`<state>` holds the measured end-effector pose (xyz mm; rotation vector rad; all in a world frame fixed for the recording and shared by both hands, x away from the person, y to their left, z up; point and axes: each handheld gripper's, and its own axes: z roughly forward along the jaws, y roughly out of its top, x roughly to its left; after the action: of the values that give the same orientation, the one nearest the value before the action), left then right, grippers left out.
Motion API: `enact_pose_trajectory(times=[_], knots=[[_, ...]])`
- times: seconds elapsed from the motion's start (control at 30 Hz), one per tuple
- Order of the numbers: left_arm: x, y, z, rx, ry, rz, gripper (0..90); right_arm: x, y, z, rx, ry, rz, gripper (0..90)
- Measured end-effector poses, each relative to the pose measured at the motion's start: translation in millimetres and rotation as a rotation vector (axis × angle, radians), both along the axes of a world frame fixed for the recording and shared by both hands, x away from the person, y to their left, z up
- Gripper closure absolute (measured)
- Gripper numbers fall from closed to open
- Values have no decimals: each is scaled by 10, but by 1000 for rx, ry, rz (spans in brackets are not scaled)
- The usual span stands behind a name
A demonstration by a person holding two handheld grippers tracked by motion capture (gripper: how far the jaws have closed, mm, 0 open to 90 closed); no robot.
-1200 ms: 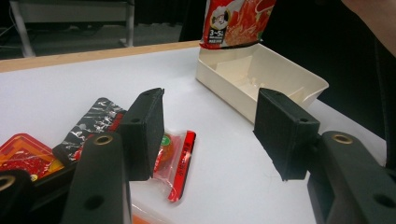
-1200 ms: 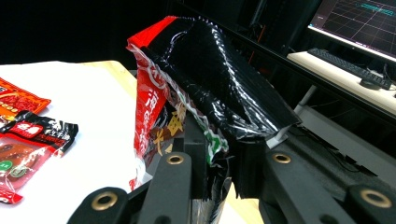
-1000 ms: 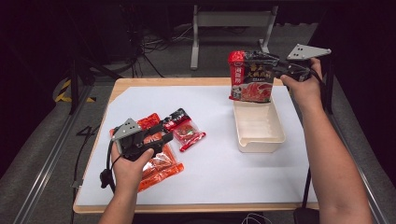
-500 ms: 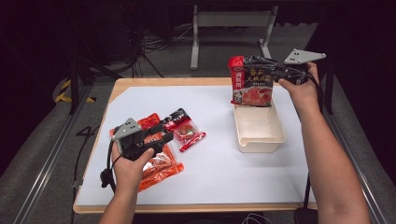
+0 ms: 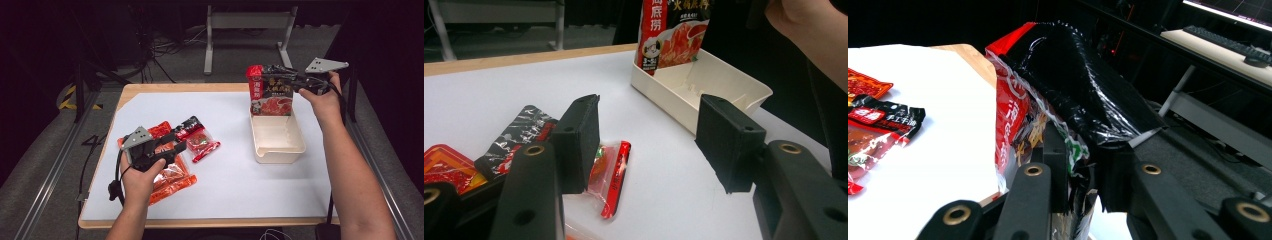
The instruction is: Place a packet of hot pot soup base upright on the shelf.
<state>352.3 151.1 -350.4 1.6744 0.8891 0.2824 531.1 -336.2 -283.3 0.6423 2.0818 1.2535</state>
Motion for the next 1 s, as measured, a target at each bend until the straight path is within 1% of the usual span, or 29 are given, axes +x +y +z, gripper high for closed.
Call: enact_pose_trajectory(times=[0.17, 0.23, 0.27, 0.3, 0.33, 0.4, 0.47, 0.53, 0.6, 0.67, 0.7, 0.83, 0.9, 1.0], knots=[[15, -2, -4, -3, 0, -4, 435, -15, 10, -31, -3, 18, -4, 768], [23, -6, -6, -3, -2, -7, 435, -15, 8, -76, -32, 42, -14, 767], [23, -9, -7, -3, 1, -9, 435, -15, 8, -76, -32, 42, -14, 767], [25, -11, -7, -4, 1, -11, 435, -12, 2, -102, -38, 52, -16, 766], [27, -15, -8, -6, 5, -10, 433, -10, -12, -155, -35, 66, -23, 764], [30, -16, -10, -6, 6, -10, 432, -12, -21, -178, -30, 69, -25, 763], [42, -24, -14, -3, 4, -13, 432, -17, -54, -227, -27, 81, -37, 762], [47, -37, -16, -4, 7, -17, 431, -27, -71, -238, -20, 93, -44, 757], [53, -50, -21, -3, 11, -22, 427, -39, -84, -245, -5, 120, -59, 748], [59, -55, -24, 0, 8, -23, 424, -49, -87, -253, -13, 135, -81, 749], [63, -62, -26, 0, 6, -25, 424, -49, -87, -253, -13, 135, -81, 749], [66, -87, -25, -1, 10, -31, 421, -70, -92, -272, -50, 145, -105, 762], [73, -93, -25, 0, 9, -34, 420, -79, -111, -298, -47, 151, -112, 768], [84, -108, -26, -2, 14, -39, 420, -86, -137, -325, -27, 156, -112, 768]])
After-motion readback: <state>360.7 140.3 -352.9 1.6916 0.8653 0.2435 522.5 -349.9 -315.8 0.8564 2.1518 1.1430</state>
